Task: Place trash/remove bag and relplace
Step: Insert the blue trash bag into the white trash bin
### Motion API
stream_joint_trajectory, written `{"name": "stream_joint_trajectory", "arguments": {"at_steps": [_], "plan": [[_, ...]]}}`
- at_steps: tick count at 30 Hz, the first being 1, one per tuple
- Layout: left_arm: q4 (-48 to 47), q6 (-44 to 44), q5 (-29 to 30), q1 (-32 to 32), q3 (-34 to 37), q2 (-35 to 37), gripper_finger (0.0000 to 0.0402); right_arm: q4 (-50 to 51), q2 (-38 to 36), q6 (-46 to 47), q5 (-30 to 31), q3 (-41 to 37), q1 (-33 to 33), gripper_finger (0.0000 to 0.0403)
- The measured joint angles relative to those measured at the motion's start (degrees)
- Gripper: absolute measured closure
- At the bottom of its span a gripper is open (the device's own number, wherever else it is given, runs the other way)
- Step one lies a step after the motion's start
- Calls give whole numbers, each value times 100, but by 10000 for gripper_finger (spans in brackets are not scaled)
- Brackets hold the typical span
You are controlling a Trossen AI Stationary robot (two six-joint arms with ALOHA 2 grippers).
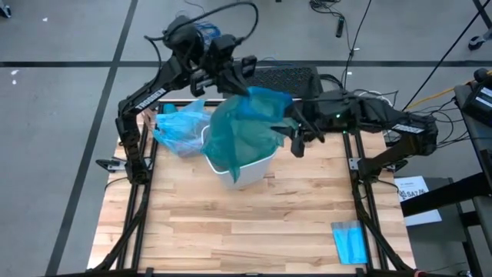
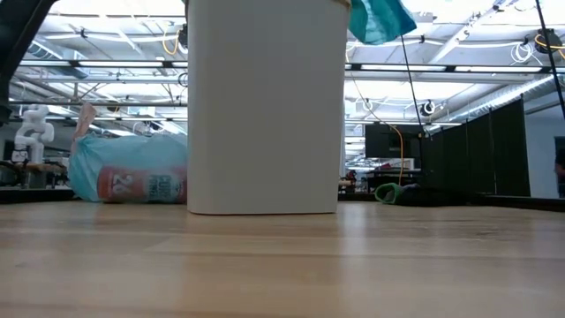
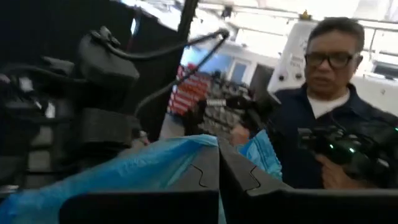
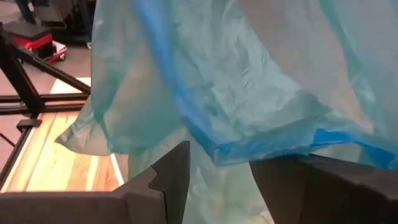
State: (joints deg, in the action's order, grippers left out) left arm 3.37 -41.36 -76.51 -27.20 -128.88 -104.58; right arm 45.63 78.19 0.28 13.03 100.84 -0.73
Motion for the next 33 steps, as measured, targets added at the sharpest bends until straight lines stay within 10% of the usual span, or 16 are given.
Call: {"name": "stream_joint_trajectory", "arguments": {"at_steps": [10,14,33], "plan": [[-5299,4004,1059,-88,-2,673,402,-959,-376,39,-722,-542,6,248],[-5157,4178,1408,-90,-2,772,402,-1195,-155,-182,-1784,-527,-73,257],[-4999,4042,2039,-351,-2,800,402,-2276,1818,-679,-1333,-540,133,361]]}}
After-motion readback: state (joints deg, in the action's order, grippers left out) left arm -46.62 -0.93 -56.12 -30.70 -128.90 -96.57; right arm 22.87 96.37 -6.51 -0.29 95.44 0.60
